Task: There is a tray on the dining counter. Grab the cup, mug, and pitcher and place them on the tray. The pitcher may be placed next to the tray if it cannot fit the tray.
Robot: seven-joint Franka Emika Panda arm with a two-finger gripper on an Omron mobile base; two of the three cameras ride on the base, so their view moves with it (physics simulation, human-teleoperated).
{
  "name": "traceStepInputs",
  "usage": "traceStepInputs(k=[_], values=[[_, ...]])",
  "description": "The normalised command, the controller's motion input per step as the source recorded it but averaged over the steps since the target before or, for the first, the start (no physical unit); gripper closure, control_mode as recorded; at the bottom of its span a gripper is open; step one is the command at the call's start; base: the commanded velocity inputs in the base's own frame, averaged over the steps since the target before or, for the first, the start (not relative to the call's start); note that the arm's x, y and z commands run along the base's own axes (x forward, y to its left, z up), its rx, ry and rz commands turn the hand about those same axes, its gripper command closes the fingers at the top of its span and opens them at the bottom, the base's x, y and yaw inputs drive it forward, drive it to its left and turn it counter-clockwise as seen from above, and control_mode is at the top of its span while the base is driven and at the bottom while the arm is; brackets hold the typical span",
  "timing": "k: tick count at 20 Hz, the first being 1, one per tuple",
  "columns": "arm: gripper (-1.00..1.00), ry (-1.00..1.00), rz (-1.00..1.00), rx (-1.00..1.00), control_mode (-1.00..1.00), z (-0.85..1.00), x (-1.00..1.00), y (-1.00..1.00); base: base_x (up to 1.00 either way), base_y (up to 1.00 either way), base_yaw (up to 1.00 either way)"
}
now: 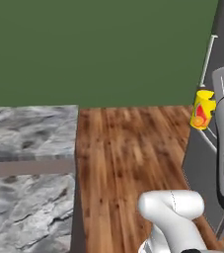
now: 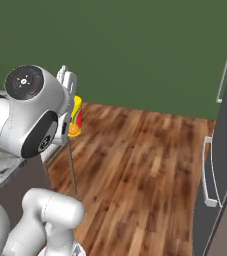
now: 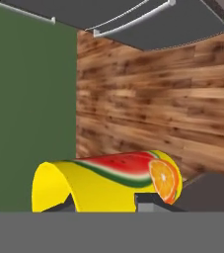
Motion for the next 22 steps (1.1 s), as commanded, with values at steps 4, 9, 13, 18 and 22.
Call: traceStepInputs(k=[4, 9, 13, 18, 22], values=[[1.00, 0.00, 0.00, 0.00, 1.00, 0.00, 0.00, 0.00, 1.00, -0.15, 0.00], [1.00, 0.00, 0.00, 0.00, 1.00, 0.00, 0.00, 0.00, 1.00, -0.38, 0.00], [1.00, 0.00, 0.00, 0.00, 1.00, 0.00, 0.00, 0.00, 1.00, -0.37, 0.00], [1.00, 0.00, 0.00, 0.00, 1.00, 0.00, 0.00, 0.00, 1.00, -0.34, 0.03], [1.00, 0.00, 0.00, 0.00, 1.00, 0.00, 0.00, 0.00, 1.00, -0.40, 0.07]])
